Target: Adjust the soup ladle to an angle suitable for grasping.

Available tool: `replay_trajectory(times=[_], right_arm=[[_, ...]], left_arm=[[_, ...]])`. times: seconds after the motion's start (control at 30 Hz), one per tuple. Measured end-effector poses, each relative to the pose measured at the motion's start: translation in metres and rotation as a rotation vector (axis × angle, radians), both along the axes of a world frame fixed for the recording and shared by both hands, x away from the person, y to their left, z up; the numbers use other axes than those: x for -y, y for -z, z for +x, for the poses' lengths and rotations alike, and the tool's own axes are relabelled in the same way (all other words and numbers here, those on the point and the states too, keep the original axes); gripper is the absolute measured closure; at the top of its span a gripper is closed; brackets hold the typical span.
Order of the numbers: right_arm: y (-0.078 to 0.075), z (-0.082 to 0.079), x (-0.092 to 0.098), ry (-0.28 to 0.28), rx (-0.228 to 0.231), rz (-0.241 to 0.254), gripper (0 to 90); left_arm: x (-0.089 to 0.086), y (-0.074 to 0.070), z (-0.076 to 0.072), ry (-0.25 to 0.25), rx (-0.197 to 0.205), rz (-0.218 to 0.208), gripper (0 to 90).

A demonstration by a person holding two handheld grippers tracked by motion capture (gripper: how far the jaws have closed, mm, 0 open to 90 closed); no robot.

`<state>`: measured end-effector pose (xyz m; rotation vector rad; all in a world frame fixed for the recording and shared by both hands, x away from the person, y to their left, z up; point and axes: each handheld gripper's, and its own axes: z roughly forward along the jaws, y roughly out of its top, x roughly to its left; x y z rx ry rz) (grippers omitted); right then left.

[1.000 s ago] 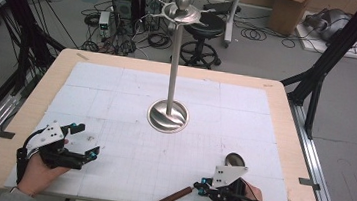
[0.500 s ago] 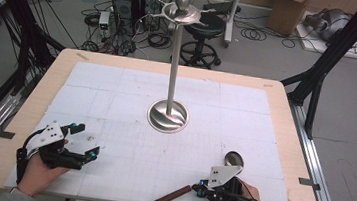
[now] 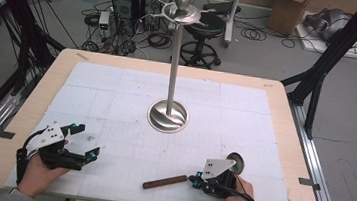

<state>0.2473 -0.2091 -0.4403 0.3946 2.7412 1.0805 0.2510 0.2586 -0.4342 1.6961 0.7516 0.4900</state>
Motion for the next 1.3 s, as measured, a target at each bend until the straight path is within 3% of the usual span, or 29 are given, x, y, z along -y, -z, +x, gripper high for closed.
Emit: replay_trajectory(times=[0.5,0.77,1.13,1.3], right_arm=[[-0.001,0.017,-0.019,0.126,0.020,-0.025,89.8],[0.000,0.025,-0.024,0.163,0.024,-0.015,89.8],[0.000,0.043,-0.031,0.268,0.038,-0.016,89.8],[0.001,0.046,-0.031,0.269,0.037,-0.011,89.8]], left_arm=[[-0.001,-0.001,-0.002,-0.001,0.009,-0.001,1.8],[-0.001,-0.001,-0.002,0.001,0.009,-0.002,1.8],[-0.002,-0.001,-0.003,-0.003,0.009,-0.006,1.8],[-0.003,-0.001,-0.004,-0.005,0.008,-0.009,1.8]])
